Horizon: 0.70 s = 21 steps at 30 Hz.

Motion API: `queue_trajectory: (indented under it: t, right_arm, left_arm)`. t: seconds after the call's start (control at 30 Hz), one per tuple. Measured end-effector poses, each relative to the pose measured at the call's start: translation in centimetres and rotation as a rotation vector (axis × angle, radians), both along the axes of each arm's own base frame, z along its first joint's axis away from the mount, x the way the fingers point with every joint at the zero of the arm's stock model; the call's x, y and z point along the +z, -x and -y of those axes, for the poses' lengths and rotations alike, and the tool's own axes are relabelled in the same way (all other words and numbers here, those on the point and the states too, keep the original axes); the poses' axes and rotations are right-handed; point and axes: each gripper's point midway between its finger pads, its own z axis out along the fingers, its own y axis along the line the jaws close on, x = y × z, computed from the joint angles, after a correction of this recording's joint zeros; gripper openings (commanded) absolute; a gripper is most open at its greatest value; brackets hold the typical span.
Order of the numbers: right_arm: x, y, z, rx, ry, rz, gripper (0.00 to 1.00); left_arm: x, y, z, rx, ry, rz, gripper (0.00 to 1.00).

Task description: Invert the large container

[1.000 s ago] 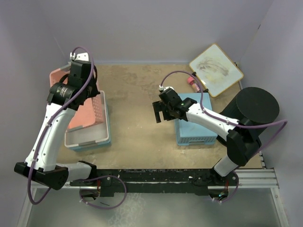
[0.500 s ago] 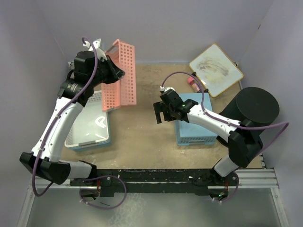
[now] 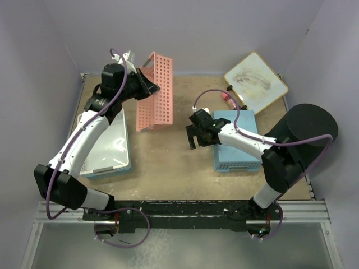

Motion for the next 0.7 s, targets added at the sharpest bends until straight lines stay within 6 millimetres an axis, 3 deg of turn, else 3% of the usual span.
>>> queue_trajectory:
  t: [0.23, 0.4, 0.53, 0.7]
  right_arm:
    - [-0.3, 0.1, 1.6, -0.038, 0.045, -0.013, 1.0]
    - [0.6, 0.2, 1.6, -0.037, 0.032, -0.001, 1.0]
    - [3.5, 0.2, 1.3, -0.031, -0.033, 0.059, 1.0]
    - [8.8, 0.3, 1.0, -0.016, -0.153, 0.181, 1.0]
  left_arm:
    - [-0.3, -0.4, 0.2, -0.001, 0.002, 0.008, 0.0]
    - [-2.1, -1.4, 1.0, -0.023, 0.009, -0.021, 0.0]
    - [-3.7, -2.1, 1.9, -0.048, 0.04, -0.057, 0.0]
    - [-4.9, -3.0, 3.9, -0.087, 0.188, -0.089, 0.0]
